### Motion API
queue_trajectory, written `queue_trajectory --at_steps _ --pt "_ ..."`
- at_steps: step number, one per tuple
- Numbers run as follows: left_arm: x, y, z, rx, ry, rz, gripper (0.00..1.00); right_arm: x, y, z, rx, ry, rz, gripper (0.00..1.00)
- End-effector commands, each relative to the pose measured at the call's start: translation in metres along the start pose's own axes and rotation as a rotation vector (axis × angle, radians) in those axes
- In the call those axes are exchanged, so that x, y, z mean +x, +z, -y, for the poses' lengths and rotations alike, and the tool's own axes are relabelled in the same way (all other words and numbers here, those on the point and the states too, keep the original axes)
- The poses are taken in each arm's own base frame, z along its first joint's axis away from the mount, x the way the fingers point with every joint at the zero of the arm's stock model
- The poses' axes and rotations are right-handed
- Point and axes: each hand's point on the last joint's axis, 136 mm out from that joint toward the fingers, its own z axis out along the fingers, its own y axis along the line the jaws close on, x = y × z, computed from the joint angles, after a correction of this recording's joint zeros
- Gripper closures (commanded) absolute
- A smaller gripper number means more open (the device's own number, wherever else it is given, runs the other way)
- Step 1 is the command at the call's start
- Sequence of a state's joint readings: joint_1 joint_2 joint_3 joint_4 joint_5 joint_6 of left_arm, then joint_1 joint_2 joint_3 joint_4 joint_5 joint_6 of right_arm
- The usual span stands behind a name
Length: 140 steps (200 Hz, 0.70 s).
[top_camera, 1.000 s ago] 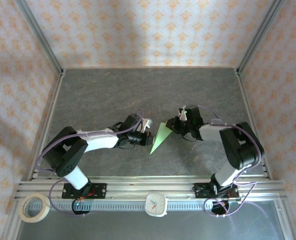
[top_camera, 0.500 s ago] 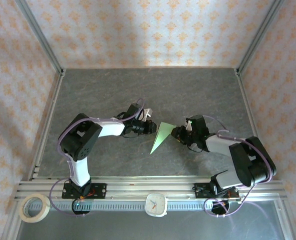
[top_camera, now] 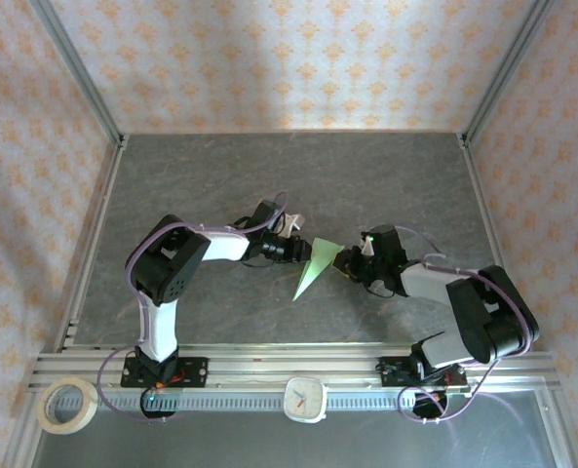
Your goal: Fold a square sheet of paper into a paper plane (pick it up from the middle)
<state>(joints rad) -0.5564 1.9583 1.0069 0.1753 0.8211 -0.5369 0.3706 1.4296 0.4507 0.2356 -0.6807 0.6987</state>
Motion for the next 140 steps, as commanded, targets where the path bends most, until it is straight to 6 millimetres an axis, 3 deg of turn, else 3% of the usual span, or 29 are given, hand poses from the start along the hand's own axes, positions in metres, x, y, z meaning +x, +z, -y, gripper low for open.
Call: queue_trajectory --at_steps 1,41,45,56,108,140 --pt "0.001 0.005 0.015 0.085 0.052 -0.031 0.74 -0.002 0.002 -0.006 -0.017 -0.008 0.003 0.78" --pt "-0.006 -0.008 0.027 0.102 0.095 0.034 0.94 -0.006 -0.003 -0.013 -0.034 0.0 0.025 0.7" --pt "-0.011 -0.017 0.036 0.106 0.116 0.066 0.96 -0.007 -0.005 -0.015 -0.041 -0.001 0.03 0.69" --pt "-0.017 -0.026 0.034 0.062 0.127 0.118 1.0 -0.009 -0.009 -0.021 -0.056 0.001 0.045 0.68" --pt "-0.033 -0.08 0.013 -0.228 0.113 0.376 1.0 -0.01 -0.016 -0.057 -0.181 0.078 0.065 0.58" --pt "-0.033 -0.097 0.007 -0.354 0.119 0.439 1.0 -0.006 -0.008 -0.087 -0.228 0.052 0.047 0.55"
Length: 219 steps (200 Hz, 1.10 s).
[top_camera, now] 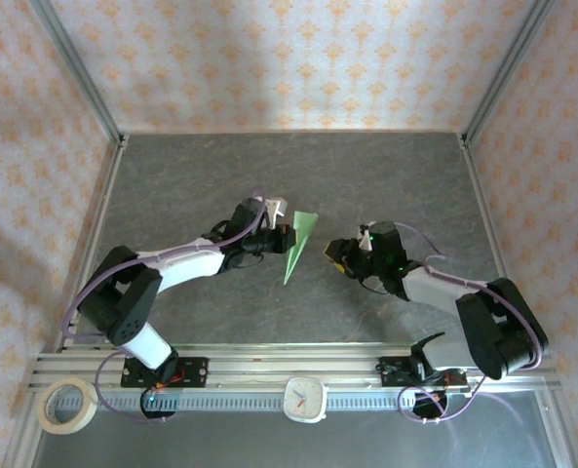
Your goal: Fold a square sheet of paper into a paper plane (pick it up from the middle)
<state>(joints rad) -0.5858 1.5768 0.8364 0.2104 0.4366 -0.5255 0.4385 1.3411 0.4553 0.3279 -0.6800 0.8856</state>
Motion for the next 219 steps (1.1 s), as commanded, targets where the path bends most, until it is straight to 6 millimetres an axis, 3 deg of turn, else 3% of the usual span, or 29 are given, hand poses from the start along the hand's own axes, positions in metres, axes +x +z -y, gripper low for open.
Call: queue_trajectory --at_steps 1,43,85,133,157,219 --pt "0.002 -0.009 -0.026 -0.181 0.013 0.049 1.0 -0.004 0.008 -0.036 -0.084 -0.007 0.01 0.55" --pt "0.014 -0.004 -0.027 -0.226 0.017 0.015 1.0 0.005 0.031 -0.057 -0.095 -0.037 -0.021 0.54" --pt "0.023 -0.001 -0.027 -0.236 -0.004 -0.001 1.0 0.014 0.057 -0.044 -0.014 -0.043 -0.062 0.55" --pt "0.029 -0.002 -0.036 -0.281 -0.008 -0.017 1.0 0.02 0.07 -0.019 0.066 -0.031 -0.1 0.74" --pt "0.036 -0.001 -0.039 -0.284 -0.009 -0.037 1.0 0.023 0.069 -0.017 0.06 -0.028 -0.111 0.81" --pt "0.054 0.001 -0.024 -0.174 -0.029 -0.101 0.71 0.026 0.069 -0.017 0.045 -0.025 -0.122 0.93"
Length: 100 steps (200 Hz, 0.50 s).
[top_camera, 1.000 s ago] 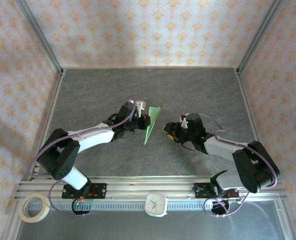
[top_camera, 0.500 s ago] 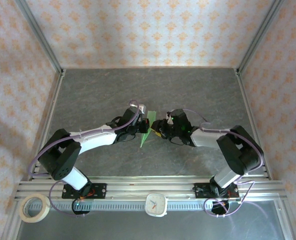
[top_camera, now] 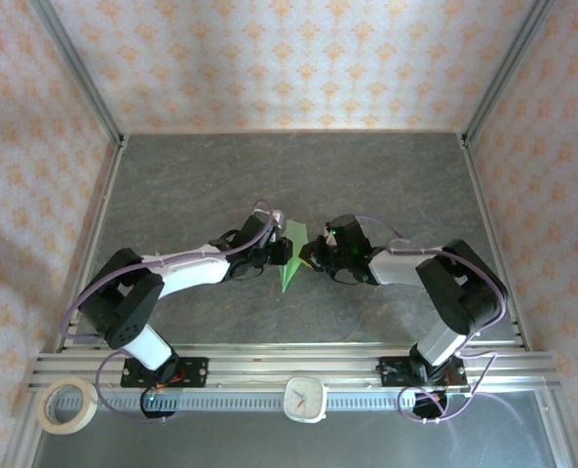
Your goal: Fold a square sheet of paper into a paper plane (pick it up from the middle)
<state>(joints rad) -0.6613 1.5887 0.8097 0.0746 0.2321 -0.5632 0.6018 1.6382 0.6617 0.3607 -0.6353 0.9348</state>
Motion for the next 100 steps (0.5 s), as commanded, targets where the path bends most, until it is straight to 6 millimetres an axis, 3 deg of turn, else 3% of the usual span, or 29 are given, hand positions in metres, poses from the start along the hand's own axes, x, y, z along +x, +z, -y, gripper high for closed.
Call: queue_trajectory --at_steps 1,38,100 --pt "0.014 -0.003 0.008 0.052 -0.007 -0.04 0.71 0.003 0.001 0.0 -0.007 -0.01 -0.004 0.93" --pt "0.02 -0.01 0.012 0.093 -0.035 -0.041 0.64 0.004 0.004 0.007 0.008 -0.002 -0.01 0.94" --pt "0.031 -0.005 0.015 0.125 -0.018 -0.082 0.62 0.004 0.006 0.008 0.008 -0.002 -0.016 0.94"
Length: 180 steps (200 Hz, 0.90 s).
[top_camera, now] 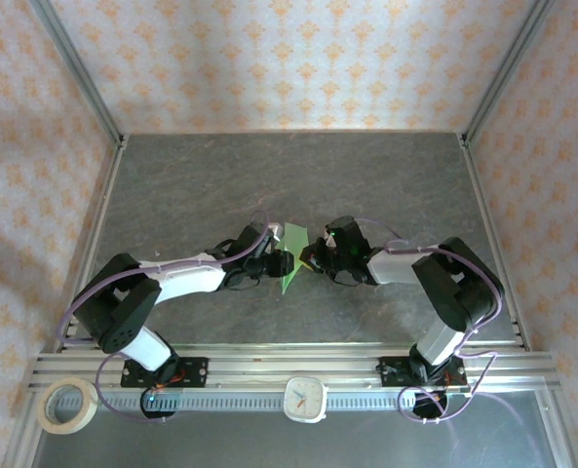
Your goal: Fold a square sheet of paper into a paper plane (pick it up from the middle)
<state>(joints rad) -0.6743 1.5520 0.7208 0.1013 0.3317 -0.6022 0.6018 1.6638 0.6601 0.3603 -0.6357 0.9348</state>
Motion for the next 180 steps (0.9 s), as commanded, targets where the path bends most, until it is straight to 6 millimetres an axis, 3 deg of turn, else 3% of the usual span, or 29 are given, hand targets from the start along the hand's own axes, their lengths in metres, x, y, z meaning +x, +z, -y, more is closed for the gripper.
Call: queue_trajectory --at_steps 1,76,149,180 --pt "-0.002 0.001 0.012 0.054 0.017 0.002 0.62 0.003 0.002 -0.001 -0.014 -0.013 -0.005 0.94" --pt "0.001 0.007 0.014 0.07 0.041 -0.024 0.55 0.003 0.002 -0.001 -0.014 -0.015 -0.01 0.95" --pt "0.006 0.015 -0.001 -0.005 0.054 -0.049 0.77 0.004 0.002 -0.001 -0.013 -0.017 -0.014 0.95" --pt "0.007 0.016 0.003 0.014 0.055 -0.054 0.78 0.004 0.003 0.001 -0.009 -0.016 -0.018 0.95"
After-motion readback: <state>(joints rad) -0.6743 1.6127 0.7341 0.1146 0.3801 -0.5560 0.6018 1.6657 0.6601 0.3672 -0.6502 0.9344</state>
